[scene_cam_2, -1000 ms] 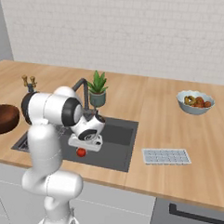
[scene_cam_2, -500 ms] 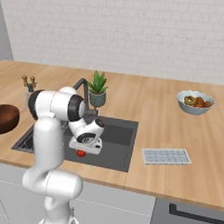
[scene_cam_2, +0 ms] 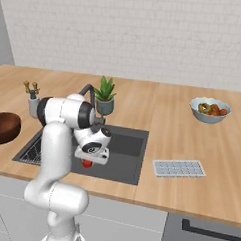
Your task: Pick the tomato from the sink and place it in the bowl. Then pick the bowl and place it in the microwave. Then close the microwave door and press the start button.
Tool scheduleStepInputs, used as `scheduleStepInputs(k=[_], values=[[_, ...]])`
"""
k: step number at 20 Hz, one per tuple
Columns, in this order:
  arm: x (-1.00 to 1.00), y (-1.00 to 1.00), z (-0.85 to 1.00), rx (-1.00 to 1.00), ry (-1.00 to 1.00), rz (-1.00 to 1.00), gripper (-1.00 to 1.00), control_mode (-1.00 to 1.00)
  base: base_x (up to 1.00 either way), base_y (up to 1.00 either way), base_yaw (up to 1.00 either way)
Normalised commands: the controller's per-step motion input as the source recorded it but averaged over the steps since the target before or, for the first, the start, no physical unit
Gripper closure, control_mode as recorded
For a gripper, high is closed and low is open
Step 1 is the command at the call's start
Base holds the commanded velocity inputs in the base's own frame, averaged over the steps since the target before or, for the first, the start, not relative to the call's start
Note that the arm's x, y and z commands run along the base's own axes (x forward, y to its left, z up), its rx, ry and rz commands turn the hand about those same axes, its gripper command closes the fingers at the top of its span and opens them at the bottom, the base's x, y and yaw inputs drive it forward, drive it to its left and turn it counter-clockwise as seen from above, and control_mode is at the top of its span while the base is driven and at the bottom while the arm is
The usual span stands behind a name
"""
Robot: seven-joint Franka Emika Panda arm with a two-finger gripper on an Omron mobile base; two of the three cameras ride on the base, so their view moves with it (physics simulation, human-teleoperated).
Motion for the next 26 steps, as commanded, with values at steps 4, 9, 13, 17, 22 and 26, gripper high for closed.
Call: scheduleStepInputs(k=[4,9,13,17,22,26], values=[[-0.02,0.02,-0.01,-0.01,0.0,0.0,1.0,-1.0,0.0,0.0,0.0],[-0.29,-0.09,0.43,0.0,0.0,0.0,1.0,-1.0,0.0,0.0,0.0],[-0.12,-0.29,1.0,0.0,0.0,0.0,1.0,-1.0,0.0,0.0,0.0],[-0.4,-0.32,1.0,0.0,-0.02,0.03,1.0,-1.0,0.0,0.0,0.0],[-0.68,-0.17,1.0,-0.03,-0.09,0.04,1.0,-1.0,0.0,0.0,0.0],[-0.93,0.14,1.0,-0.01,-0.03,0.0,1.0,-1.0,0.0,0.0,0.0]])
